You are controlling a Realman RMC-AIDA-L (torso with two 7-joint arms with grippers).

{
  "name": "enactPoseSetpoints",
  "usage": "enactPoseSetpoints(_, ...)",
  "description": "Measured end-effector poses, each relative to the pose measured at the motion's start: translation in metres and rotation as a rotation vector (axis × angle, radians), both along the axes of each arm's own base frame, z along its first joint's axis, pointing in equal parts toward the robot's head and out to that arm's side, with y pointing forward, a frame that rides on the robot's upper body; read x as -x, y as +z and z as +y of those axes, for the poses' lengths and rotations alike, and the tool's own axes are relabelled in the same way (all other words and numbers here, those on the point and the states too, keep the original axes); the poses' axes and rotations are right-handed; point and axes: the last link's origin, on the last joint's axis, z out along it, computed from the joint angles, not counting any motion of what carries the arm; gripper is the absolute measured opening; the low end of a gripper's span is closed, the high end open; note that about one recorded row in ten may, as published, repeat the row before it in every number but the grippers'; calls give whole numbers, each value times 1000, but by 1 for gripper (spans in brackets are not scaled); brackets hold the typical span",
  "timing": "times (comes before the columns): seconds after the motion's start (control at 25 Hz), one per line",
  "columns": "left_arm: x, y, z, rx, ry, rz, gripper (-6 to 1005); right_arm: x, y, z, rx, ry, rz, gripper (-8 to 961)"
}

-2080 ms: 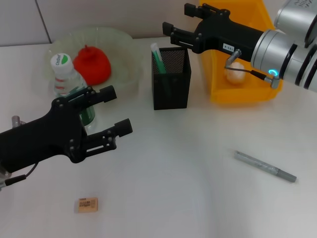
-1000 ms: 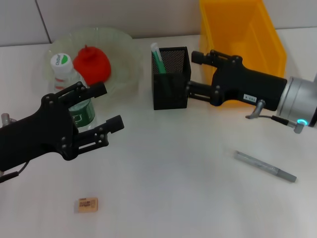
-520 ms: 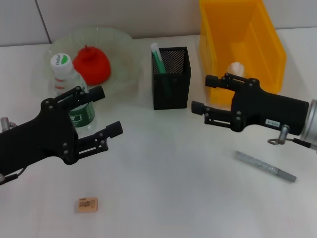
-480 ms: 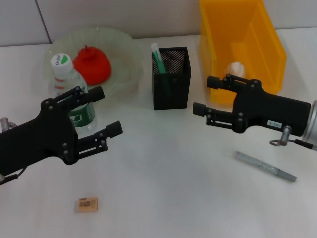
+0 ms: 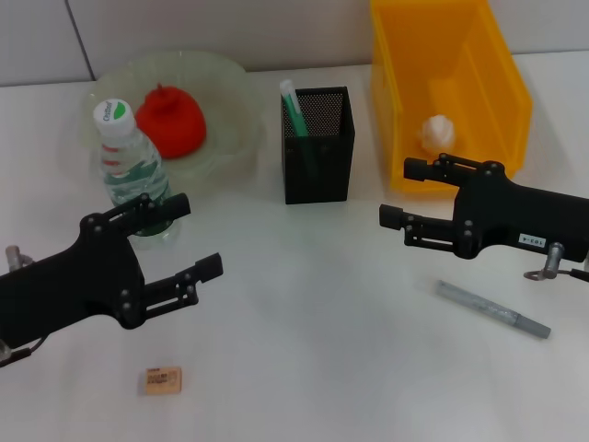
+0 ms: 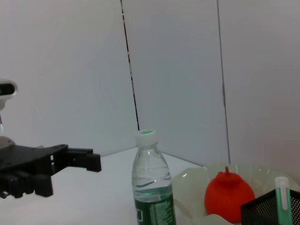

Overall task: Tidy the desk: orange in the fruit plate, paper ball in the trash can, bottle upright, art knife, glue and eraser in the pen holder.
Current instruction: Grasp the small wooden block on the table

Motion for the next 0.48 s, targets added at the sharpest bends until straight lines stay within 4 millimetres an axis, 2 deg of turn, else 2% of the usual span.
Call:
enactPoseSetpoints(0.24,11,6,-12,12,37,22,786,0,-1,2,4,-8,1,757)
enactPoseSetpoints(0.48,17,7,-14,70,87,69,786,1,-3,2,9,-6,1,757)
